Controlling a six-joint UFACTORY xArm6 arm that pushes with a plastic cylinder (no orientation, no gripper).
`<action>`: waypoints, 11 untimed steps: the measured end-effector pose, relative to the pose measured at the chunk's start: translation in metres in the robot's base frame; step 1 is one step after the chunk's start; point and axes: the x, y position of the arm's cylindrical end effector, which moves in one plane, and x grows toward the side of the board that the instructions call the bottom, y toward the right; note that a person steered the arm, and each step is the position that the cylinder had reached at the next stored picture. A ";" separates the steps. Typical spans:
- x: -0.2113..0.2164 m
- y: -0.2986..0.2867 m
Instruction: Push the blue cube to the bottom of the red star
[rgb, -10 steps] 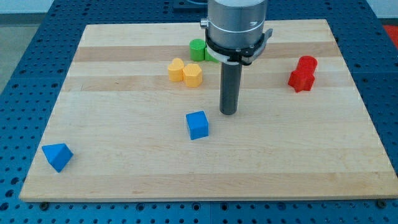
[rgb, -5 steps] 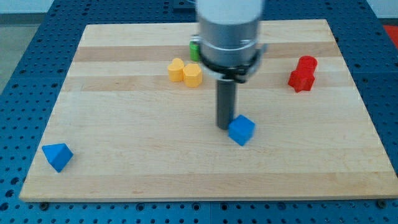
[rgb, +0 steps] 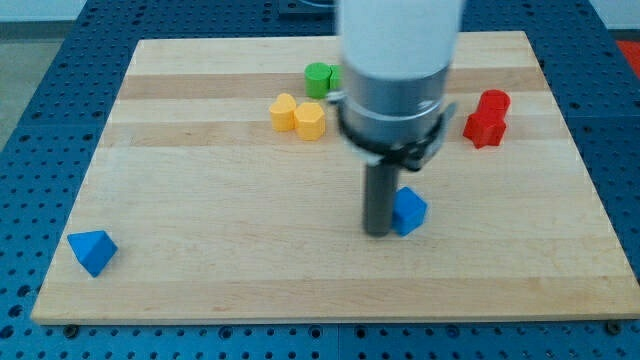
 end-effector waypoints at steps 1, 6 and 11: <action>-0.035 0.059; -0.036 0.128; -0.052 0.134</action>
